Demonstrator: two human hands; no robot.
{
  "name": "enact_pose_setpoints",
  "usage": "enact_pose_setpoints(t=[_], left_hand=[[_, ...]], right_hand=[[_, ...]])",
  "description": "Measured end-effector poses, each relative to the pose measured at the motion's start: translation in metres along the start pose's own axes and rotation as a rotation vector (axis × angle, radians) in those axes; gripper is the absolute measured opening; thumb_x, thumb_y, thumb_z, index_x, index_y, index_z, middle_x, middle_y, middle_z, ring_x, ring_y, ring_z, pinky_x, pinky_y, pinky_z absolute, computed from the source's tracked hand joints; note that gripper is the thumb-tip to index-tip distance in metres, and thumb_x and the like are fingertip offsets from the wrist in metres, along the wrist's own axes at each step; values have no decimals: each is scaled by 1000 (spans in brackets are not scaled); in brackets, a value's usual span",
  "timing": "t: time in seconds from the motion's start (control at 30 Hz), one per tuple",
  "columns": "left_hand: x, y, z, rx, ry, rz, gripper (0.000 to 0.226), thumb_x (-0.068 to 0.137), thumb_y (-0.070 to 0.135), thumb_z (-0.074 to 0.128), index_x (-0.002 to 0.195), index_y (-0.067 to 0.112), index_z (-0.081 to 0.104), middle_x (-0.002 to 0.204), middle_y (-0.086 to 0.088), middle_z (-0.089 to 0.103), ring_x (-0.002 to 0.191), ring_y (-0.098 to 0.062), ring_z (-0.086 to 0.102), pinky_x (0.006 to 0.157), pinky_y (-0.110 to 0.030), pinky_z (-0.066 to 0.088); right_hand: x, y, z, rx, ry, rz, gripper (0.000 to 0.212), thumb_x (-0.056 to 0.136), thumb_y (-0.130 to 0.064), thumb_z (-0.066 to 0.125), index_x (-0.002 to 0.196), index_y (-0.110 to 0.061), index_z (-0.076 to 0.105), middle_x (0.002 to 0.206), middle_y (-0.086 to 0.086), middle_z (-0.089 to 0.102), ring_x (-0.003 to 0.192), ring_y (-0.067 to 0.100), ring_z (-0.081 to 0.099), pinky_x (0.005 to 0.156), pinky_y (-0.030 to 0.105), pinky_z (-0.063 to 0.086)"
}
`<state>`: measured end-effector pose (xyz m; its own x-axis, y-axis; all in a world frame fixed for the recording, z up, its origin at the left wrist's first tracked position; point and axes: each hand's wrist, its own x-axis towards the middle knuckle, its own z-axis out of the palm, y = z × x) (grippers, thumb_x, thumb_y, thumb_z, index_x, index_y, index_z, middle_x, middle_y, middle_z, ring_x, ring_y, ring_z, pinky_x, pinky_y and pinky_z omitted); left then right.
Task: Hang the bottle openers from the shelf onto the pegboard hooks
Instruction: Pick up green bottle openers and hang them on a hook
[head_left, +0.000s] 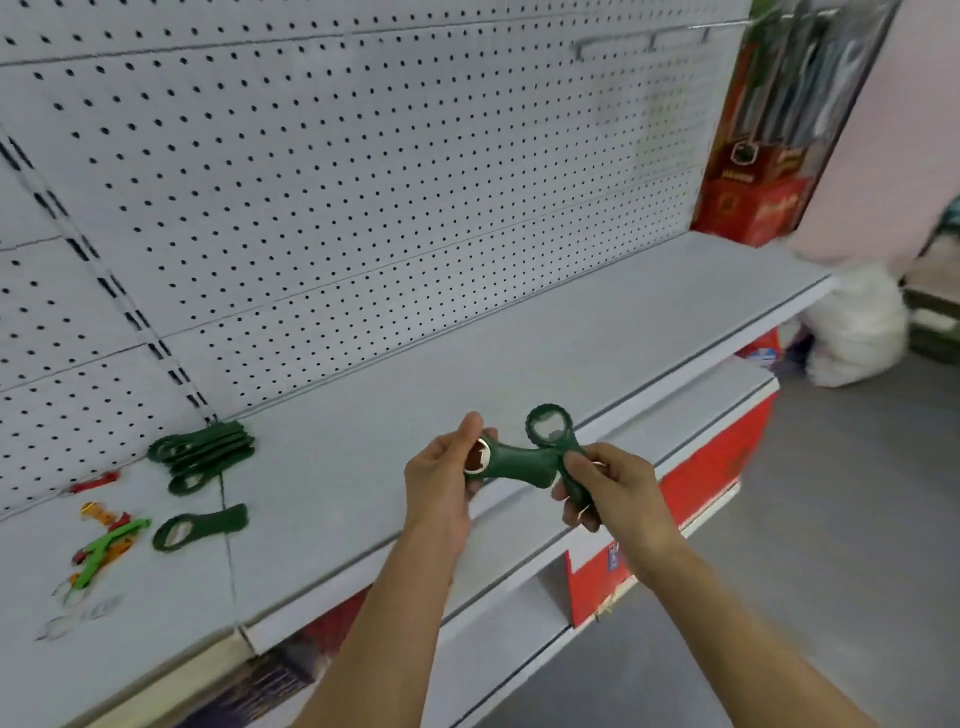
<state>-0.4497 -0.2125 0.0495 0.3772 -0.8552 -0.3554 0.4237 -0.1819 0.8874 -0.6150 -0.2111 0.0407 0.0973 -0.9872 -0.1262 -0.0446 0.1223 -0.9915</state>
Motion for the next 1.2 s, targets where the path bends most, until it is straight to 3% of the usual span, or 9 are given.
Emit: enact_pose_setpoints(t=[0.17, 0.3, 0.47, 0.7, 0.87, 1.03, 1.2], left_hand=[[-12, -32, 92, 17, -37, -18, 22, 85, 34, 70, 81, 14, 66, 82, 1, 76, 75, -10, 62, 62, -25, 42], [-15, -52, 150, 13, -49, -42, 33, 81, 41, 71, 91, 10, 67, 81, -1, 73, 89, -21, 64, 88, -36, 50], [0, -65, 214, 29, -128, -49, 28, 89, 35, 66, 96, 9, 65, 81, -7, 70, 73, -20, 68, 71, -34, 57], [49, -77, 314, 87, -231, -24, 24, 97, 26, 56, 99, 4, 64, 82, -10, 71, 64, -20, 71, 62, -35, 57], [84, -69, 396, 108, -226, 10, 25, 99, 27, 52, 100, 5, 63, 83, -10, 71, 67, -22, 69, 64, -36, 58], [114, -56, 458, 190, -199, 85, 25, 99, 33, 51, 102, 12, 65, 90, -5, 75, 76, -18, 68, 79, -37, 56], [135, -43, 490, 236, -133, 139, 28, 99, 35, 50, 106, 12, 65, 86, 1, 75, 85, -16, 62, 76, -31, 50]], right_hand=[[7, 0, -96, -14, 59, -11, 16, 98, -14, 51, 94, -6, 65, 69, 12, 69, 49, 19, 55, 46, 28, 37], [20, -2, -154, 15, 94, -4, 15, 98, -12, 50, 94, -8, 63, 68, 9, 69, 51, 18, 56, 47, 28, 39], [52, -8, -210, 27, 112, -23, 15, 99, -9, 47, 94, -7, 61, 70, 10, 69, 51, 17, 56, 49, 29, 40], [133, -18, -287, 25, 106, -58, 16, 99, -11, 47, 95, -3, 61, 70, 10, 68, 52, 18, 54, 50, 31, 38], [201, -39, -341, -65, 72, -78, 17, 99, -13, 48, 90, -3, 59, 69, 9, 69, 53, 18, 54, 48, 28, 38], [260, -59, -378, -56, 40, -116, 17, 99, -15, 48, 93, -5, 60, 68, 8, 68, 53, 18, 55, 47, 25, 39], [306, -82, -404, -11, 8, -180, 14, 99, -13, 48, 93, -9, 61, 69, 7, 68, 55, 19, 55, 50, 29, 39]])
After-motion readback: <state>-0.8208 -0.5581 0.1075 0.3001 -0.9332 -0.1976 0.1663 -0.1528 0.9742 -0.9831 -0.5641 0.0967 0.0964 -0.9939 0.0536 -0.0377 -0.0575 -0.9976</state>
